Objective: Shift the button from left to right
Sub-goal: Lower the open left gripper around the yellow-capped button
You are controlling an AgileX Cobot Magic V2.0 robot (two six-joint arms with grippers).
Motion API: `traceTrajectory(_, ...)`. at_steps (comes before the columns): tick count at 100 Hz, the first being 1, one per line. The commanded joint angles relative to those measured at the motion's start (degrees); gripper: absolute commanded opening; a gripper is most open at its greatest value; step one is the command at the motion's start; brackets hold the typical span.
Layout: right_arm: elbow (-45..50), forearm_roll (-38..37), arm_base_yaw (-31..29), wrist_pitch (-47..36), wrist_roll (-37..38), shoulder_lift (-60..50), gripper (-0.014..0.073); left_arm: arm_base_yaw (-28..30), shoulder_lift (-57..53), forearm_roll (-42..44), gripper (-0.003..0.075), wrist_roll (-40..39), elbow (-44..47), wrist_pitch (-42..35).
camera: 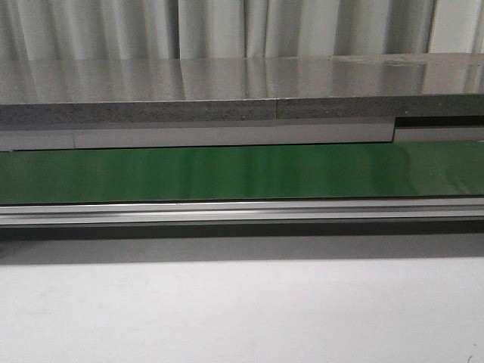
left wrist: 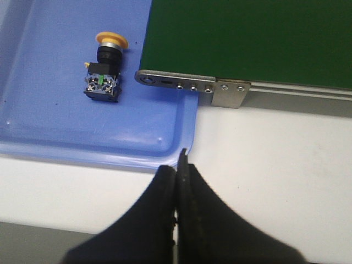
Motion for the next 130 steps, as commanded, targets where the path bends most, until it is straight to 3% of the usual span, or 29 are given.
traceTrajectory(1, -0.9, -0.3, -0.2, -4.5, 0.0, -1.1, -0.0068, -0.4, 0.3, 0.5, -0.0020, -0.3, -1.9, -2.2)
traceTrajectory(13, -0.9, -0.3, -0.2, -4.5, 0.0, -1.1, -0.0068, -0.4, 0.3, 0.6, 0.0001, -0.3, -2.0, -2.4)
traceTrajectory(20, -0.9, -0.3, -0.2, -4.5, 0.0, -1.1, -0.0068, -0.4, 0.2, 0.6, 0.0082, 0.2, -2.0, -2.4)
traceTrajectory(27, -0.9, -0.3, -0.2, -4.5, 0.0, -1.1, -0.0068, -0.4, 0.2, 0.6, 0.0227, 0.3, -2.0, -2.4)
traceTrajectory(28, -0.9, -0.3, -0.2, -4.5, 0.0, -1.1, -0.0068, -0.4, 0.2, 0.6, 0.0281, 0.3, -2.0, -2.4)
traceTrajectory(39, -0.9, -0.3, -0.2, -4.5, 0.0, -1.1, -0.0068, -0.4, 0.2, 0.7, 0.0547, 0.3, -2.0, -2.5)
traceTrajectory(46, -0.9, -0.3, -0.2, -4.5, 0.0, -1.1, -0.0068, -0.4, 0.2, 1.0, 0.0637, 0.3, -2.0, -3.6)
traceTrajectory(86, -0.9, -0.3, -0.2, -4.5, 0.0, -1.1, -0.0068, 0.5, 0.2, -1.1, 0.0617, 0.3, -2.2, -4.3)
traceTrajectory(130, -0.9, -0.3, -0.2, -4.5, 0.0, -1.1, -0.0068, 15.4, 15.0, -1.3, 0.0617, 1.9, -11.4, -5.3)
